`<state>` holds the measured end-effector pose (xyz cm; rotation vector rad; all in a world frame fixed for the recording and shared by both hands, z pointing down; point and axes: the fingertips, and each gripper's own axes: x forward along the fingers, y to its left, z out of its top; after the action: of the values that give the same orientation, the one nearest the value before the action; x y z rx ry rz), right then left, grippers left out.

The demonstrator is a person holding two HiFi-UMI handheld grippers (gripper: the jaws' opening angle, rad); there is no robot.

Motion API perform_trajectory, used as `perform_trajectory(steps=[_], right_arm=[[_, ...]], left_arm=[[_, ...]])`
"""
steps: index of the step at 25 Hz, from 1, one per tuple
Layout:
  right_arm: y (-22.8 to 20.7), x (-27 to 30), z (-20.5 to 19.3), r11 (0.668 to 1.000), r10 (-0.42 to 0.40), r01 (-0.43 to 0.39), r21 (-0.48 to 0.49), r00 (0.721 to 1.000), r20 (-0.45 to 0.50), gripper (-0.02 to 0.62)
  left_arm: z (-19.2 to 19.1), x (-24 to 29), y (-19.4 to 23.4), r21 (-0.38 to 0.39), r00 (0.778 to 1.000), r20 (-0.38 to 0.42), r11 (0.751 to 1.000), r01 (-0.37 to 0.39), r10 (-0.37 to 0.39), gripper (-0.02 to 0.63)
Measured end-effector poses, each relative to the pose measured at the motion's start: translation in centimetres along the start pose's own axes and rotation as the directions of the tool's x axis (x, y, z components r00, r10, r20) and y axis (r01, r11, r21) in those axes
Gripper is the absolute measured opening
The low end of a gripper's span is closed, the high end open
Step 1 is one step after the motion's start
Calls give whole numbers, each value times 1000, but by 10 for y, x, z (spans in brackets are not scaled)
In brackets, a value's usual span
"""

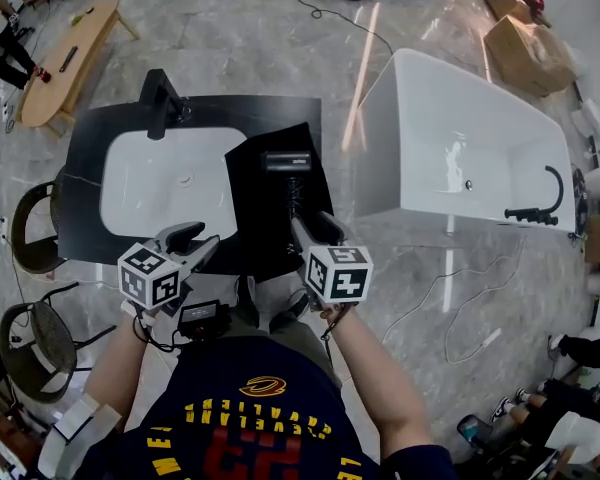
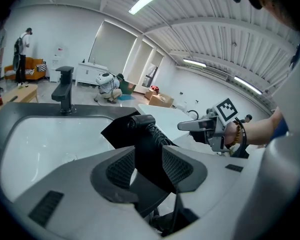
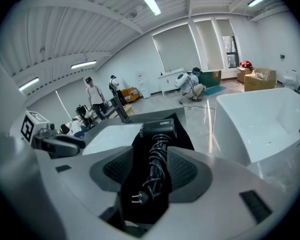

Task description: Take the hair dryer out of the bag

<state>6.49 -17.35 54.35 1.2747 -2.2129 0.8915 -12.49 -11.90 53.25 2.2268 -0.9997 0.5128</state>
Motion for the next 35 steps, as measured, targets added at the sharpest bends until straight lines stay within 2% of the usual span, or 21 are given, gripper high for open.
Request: perform_trajectory(steps=[3,7,11,14,16,20,23,25,30,35], right_arm=[[8,-28,18,1000,17,-16,-13,996,82,213],[26,-60,31,996,79,-72,-52,986,144,213],[47,-92,45,984,142,-116,-137,970,196,212],[61,-116,62,972,196,-155,-174,948,249,212],[72,-130,73,966,229,-181,-186,933,279,212],[91,-157,89,952,275,-210,-221,904,328,89],[99,-171,93,943,308,-235,-234,883,355,18],[102,-177,93,937,326,-247,-246,873,363,9],[104,-189,96,931,331,-234,-279,864,380,9],[93,-198,99,943,285,-176,-283,866,411,9]], left_arm=[[16,-13,4,-20,999,52,1000,-10,11,167],[41,-31,-1,-48,991,132,999,1,6,167],[73,-53,-26,-15,973,229,1000,4,0,167],[109,-75,-53,7,932,360,999,-48,43,161],[129,-87,-73,17,903,429,998,-55,43,136],[152,-105,-112,39,857,516,999,-29,5,22],[159,-109,-134,74,837,546,997,-23,-21,3],[159,-106,-146,105,839,543,994,-14,-45,3],[157,-93,-174,175,860,501,985,11,-98,3],[157,-83,-189,246,873,475,969,-14,-108,3]])
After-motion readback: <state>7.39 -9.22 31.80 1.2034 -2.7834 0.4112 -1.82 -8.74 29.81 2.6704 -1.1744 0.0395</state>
